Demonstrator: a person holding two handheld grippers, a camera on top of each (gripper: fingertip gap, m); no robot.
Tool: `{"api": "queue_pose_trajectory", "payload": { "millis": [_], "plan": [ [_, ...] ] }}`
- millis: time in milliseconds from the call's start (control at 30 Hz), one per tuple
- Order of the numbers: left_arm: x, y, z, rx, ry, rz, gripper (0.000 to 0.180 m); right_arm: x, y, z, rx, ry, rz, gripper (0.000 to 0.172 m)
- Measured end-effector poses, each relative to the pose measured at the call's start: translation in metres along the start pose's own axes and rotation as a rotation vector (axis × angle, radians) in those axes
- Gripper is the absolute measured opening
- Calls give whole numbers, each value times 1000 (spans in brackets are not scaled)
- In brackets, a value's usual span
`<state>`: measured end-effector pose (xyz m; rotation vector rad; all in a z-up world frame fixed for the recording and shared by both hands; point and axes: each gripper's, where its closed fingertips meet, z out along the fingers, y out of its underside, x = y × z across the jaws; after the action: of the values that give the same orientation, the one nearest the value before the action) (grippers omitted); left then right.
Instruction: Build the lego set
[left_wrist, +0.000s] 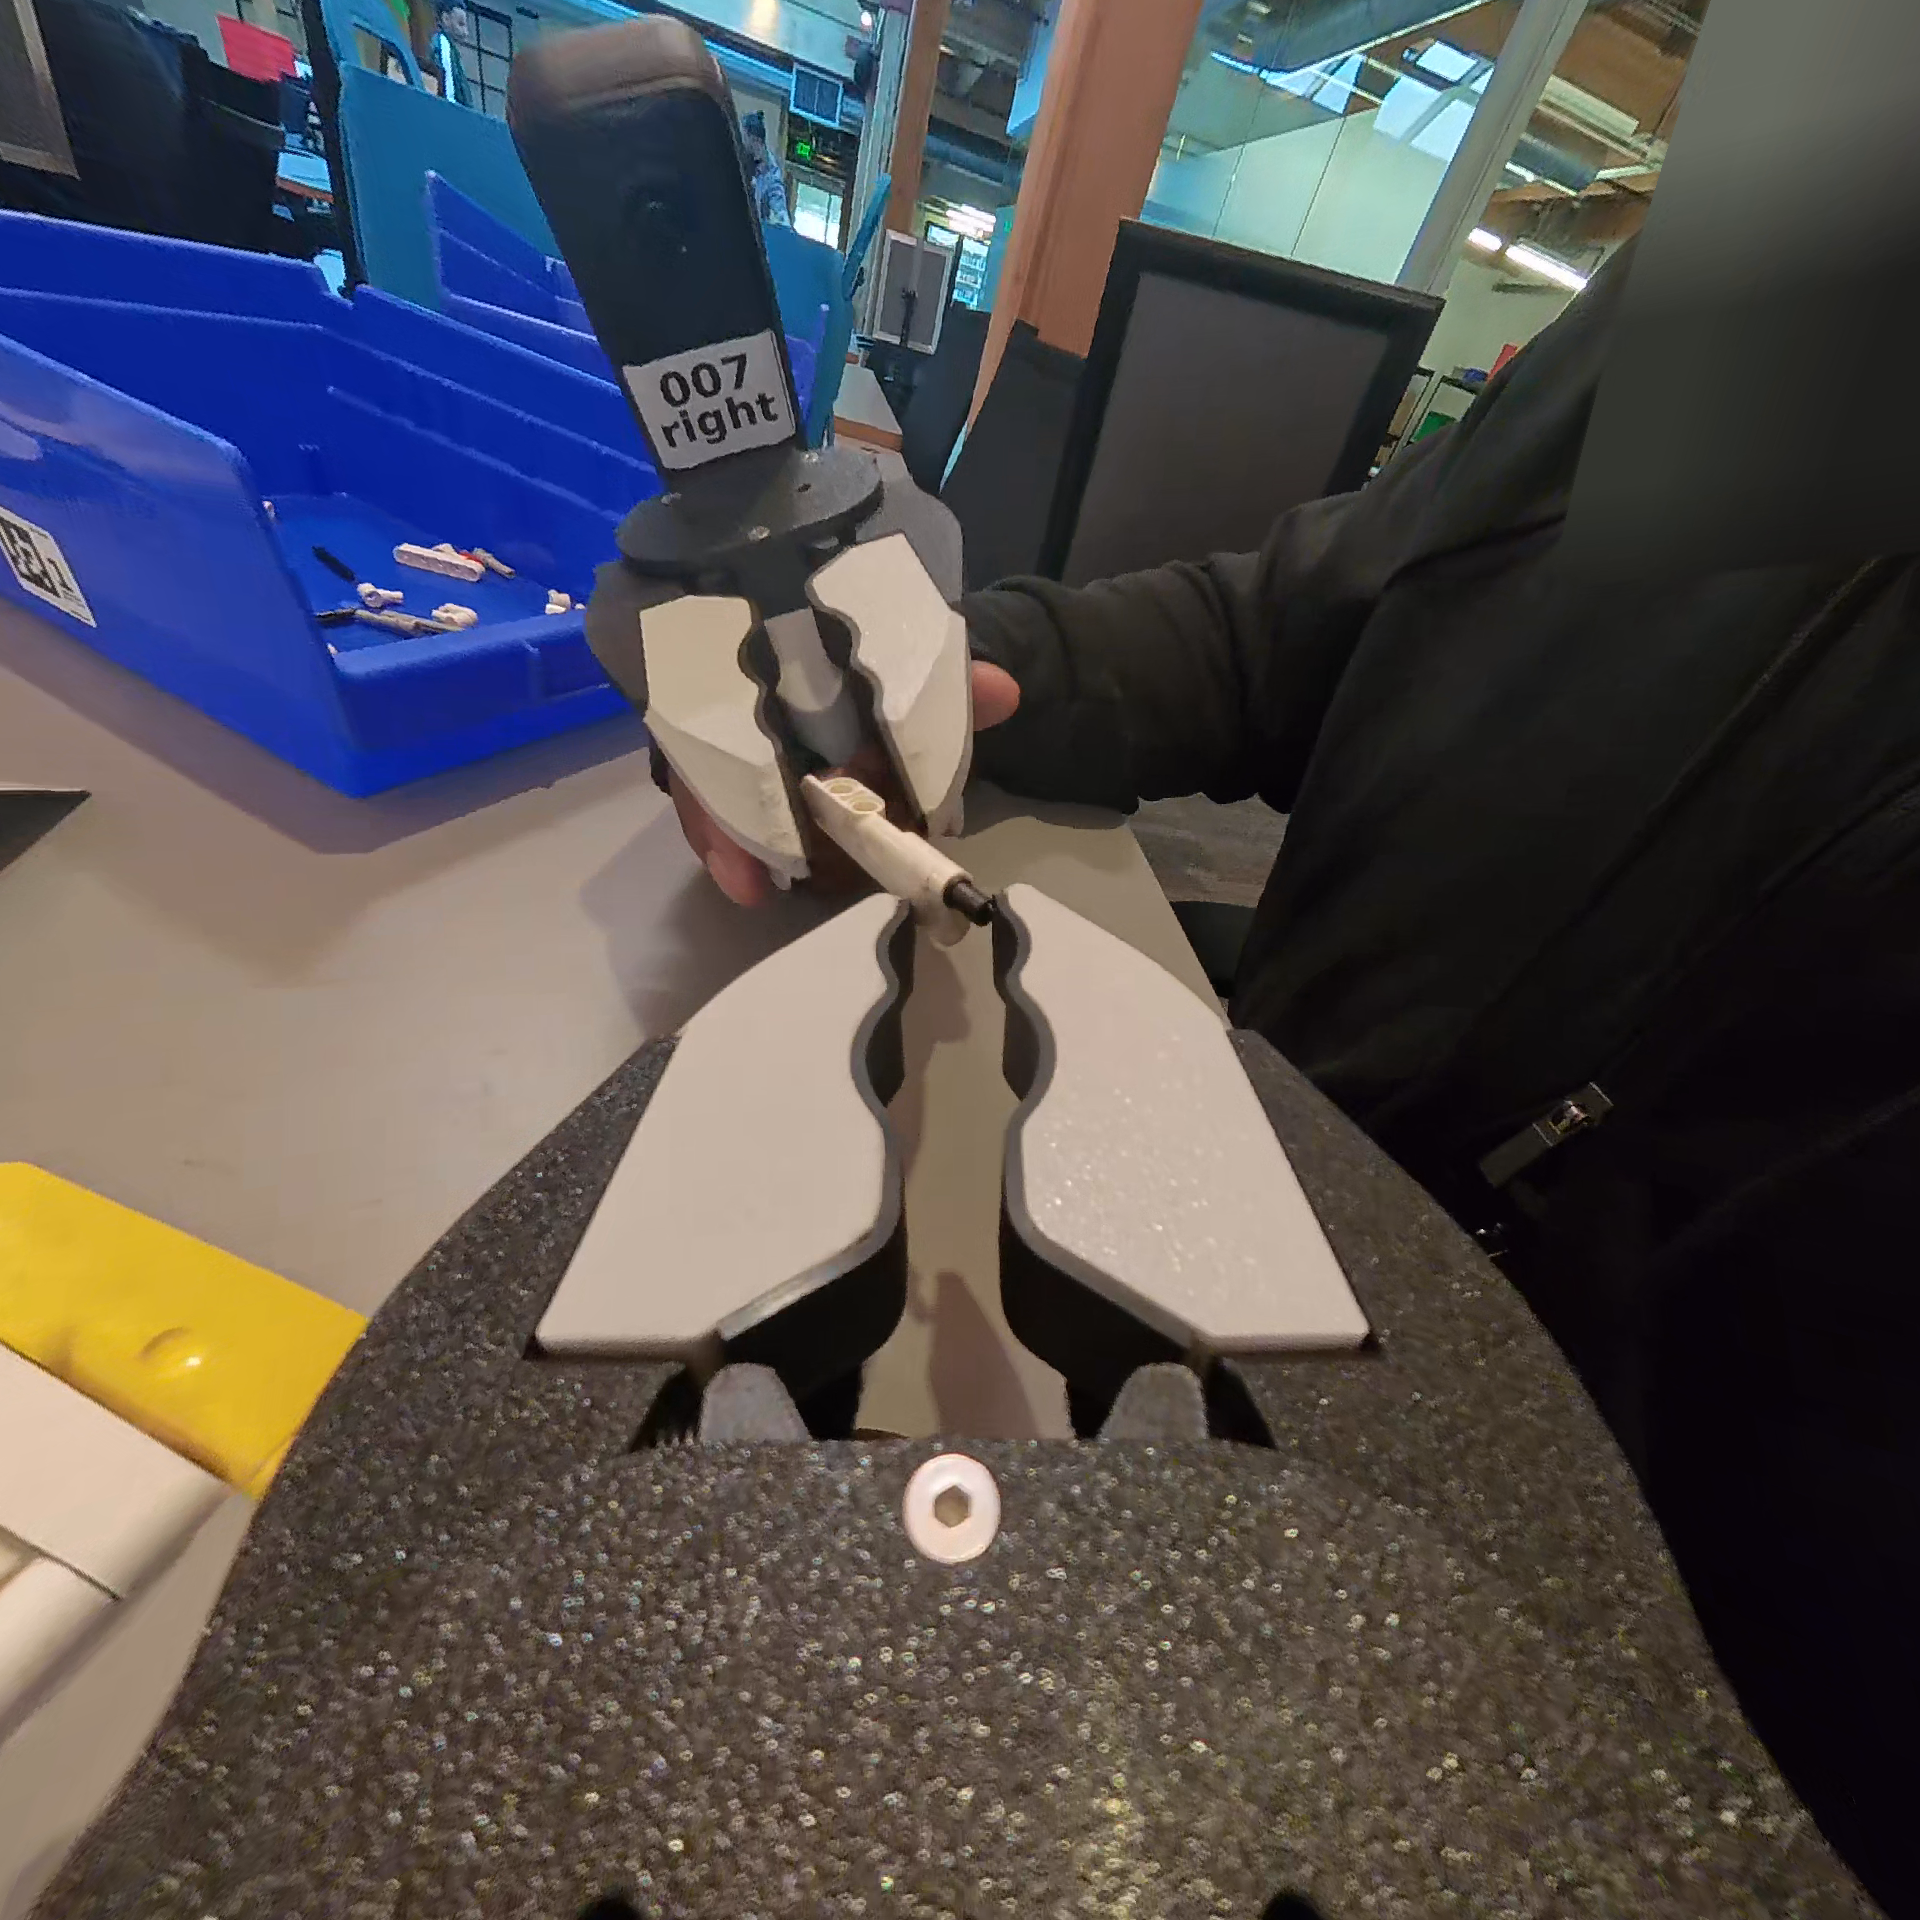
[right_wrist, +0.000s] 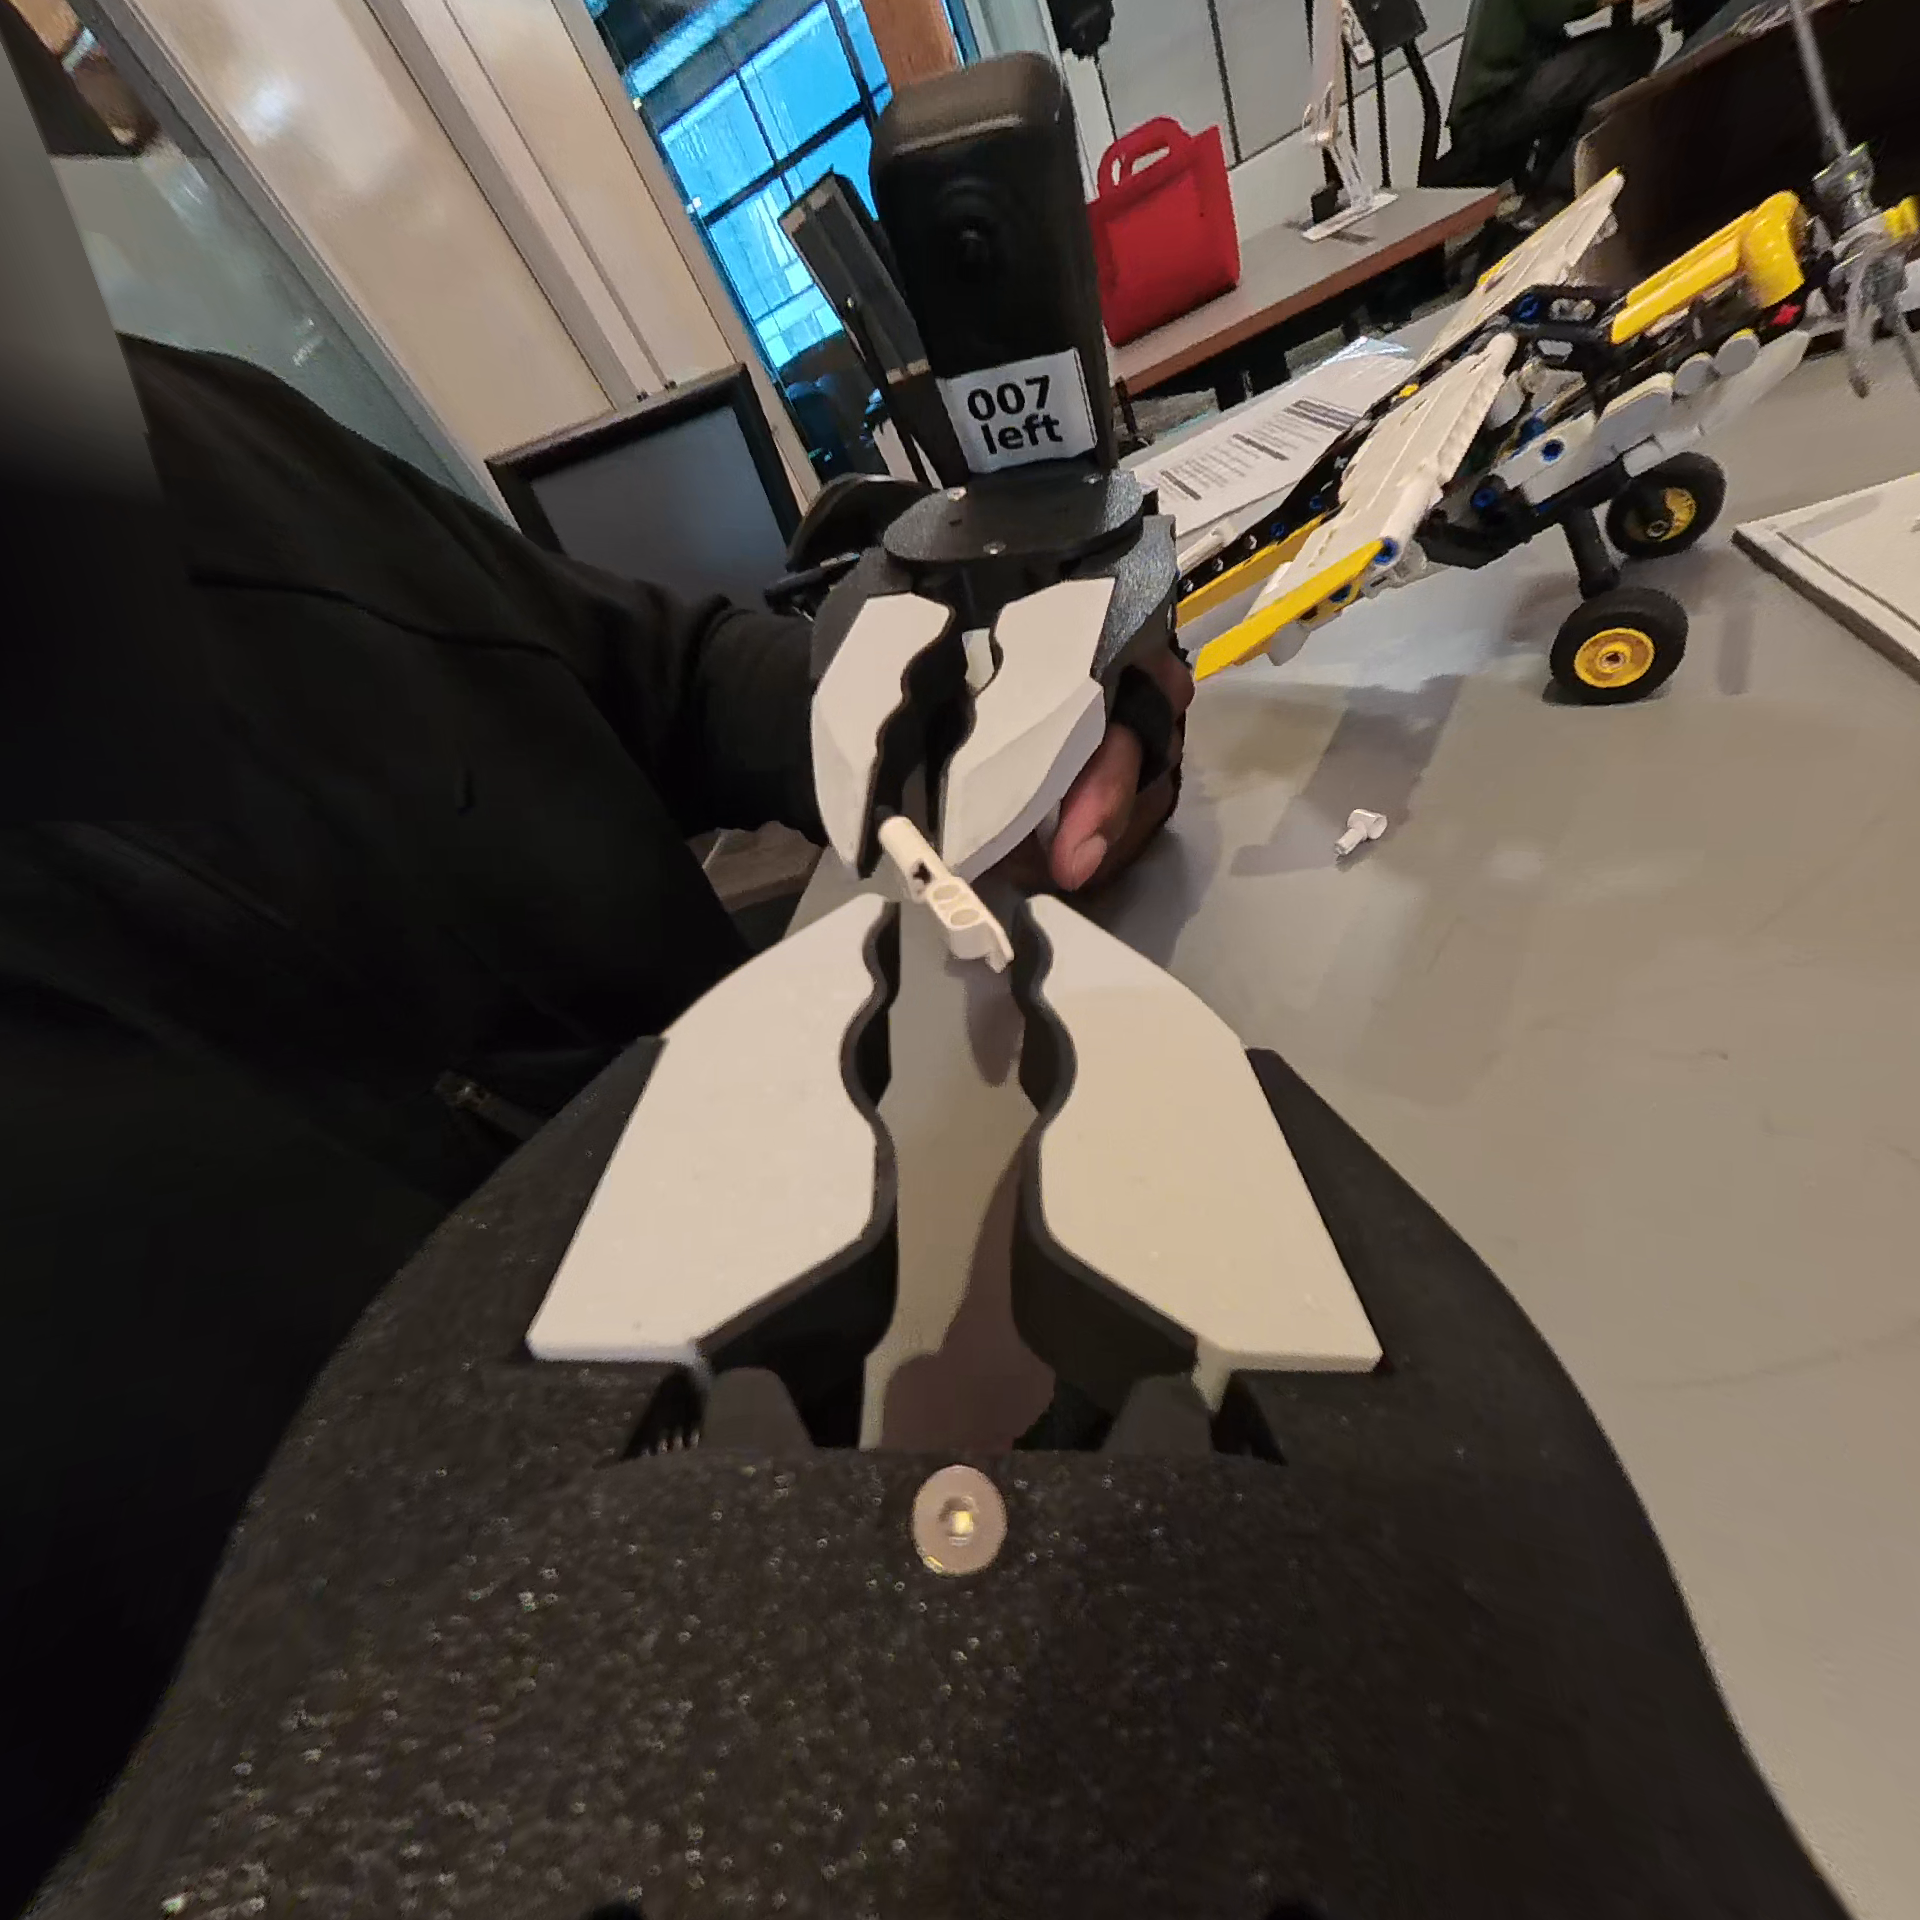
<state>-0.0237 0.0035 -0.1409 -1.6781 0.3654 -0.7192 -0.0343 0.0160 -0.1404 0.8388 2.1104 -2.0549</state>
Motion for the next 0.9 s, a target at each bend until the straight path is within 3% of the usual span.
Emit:
{"api": "queue_pose_trajectory", "payload": {
  "millis": [200,367,567,667,900],
  "plan": [
    [-11,-1,0,4,-64,-16,7,-1,-5,-4,38,26,-15,7],
    [-20,-3,-2,23,-152,22,24,1,-11,-10,112,83,-31,7],
    [-23,-7,7,52,-206,39,25,6,-13,-8,127,143,-78,7],
    [-22,-8,7,59,-217,49,8,5,-6,-3,84,148,-94,7],
    [-25,-5,3,30,-247,85,7,12,-4,-11,51,192,-104,15]
  ]
}}
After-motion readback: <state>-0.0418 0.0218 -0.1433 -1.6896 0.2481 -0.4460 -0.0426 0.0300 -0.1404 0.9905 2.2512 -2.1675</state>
